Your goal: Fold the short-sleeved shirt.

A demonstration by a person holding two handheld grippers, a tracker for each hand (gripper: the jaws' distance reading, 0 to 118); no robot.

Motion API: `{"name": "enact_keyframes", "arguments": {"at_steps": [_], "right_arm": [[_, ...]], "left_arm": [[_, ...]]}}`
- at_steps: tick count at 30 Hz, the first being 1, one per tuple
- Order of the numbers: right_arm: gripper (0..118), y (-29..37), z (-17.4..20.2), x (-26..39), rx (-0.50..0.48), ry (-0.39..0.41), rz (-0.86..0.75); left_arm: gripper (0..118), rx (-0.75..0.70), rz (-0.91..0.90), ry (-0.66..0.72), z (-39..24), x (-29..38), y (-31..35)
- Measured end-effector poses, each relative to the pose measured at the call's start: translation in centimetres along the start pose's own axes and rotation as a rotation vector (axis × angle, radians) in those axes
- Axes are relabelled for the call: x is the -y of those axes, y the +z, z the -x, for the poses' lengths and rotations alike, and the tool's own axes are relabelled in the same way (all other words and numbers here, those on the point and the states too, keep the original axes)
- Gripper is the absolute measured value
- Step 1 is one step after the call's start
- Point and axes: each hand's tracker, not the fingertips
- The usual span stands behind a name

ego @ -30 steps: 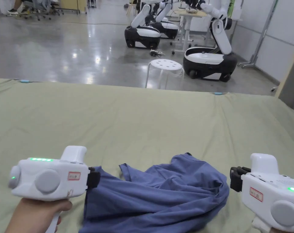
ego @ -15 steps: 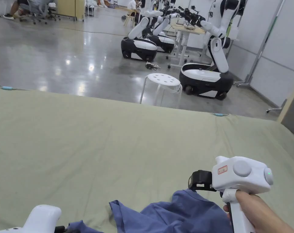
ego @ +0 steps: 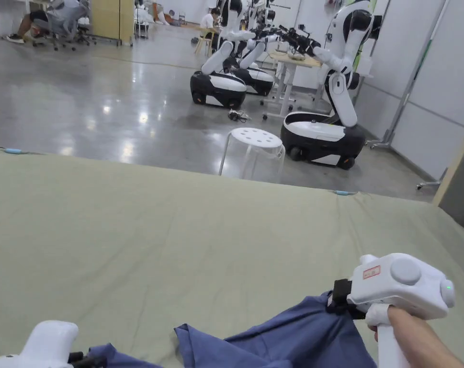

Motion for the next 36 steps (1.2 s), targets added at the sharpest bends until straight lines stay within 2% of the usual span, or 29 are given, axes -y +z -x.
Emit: {"name": "enact_keyframes", "arguments": {"at_steps": [8,10,13,15,17,20,24,28,32,36], "right_arm": [[8,16.6,1.3,-2.5,-0.098,0.047,-0.350],[8,20.6,2.4,-2.7,-0.093,0.062,-0.427],[8,25.5,4.0,-3.8,-0.115,0.136,-0.542],[8,28.6,5.2,-4.9,-0.120,0.158,-0.615],[8,30.7,6.2,-6.5,-0.137,0.146,-0.651],[8,32.6,7.5,-8.6,-0.124,0.132,-0.685],[8,32.5,8.1,-10.7,-0.106,0.114,-0.723],[8,29.5,7.5,-11.5,-0.091,0.080,-0.716],[8,23.0,5.1,-10.3,-0.048,0.001,-0.628],[8,15.4,2.5,-7.3,0.018,-0.061,-0.548]], "left_arm": [[8,-0.207,-0.265,-0.024,1.4,-8.5,8.9],[8,-0.234,-0.336,-0.008,1.8,-11.2,11.2],[8,-0.270,-0.428,-0.005,2.4,-15.4,14.3],[8,-0.289,-0.477,-0.022,1.9,-18.8,16.0],[8,-0.326,-0.515,-0.059,1.8,-22.2,16.9],[8,-0.295,-0.548,-0.022,1.9,-26.6,17.5],[8,-0.297,-0.572,-0.012,1.8,-29.9,16.0],[8,-0.305,-0.553,-0.032,2.0,-30.3,13.0],[8,-0.324,-0.466,-0.055,2.7,-27.0,7.8],[8,-0.329,-0.398,-0.019,3.9,-21.9,2.5]]}}
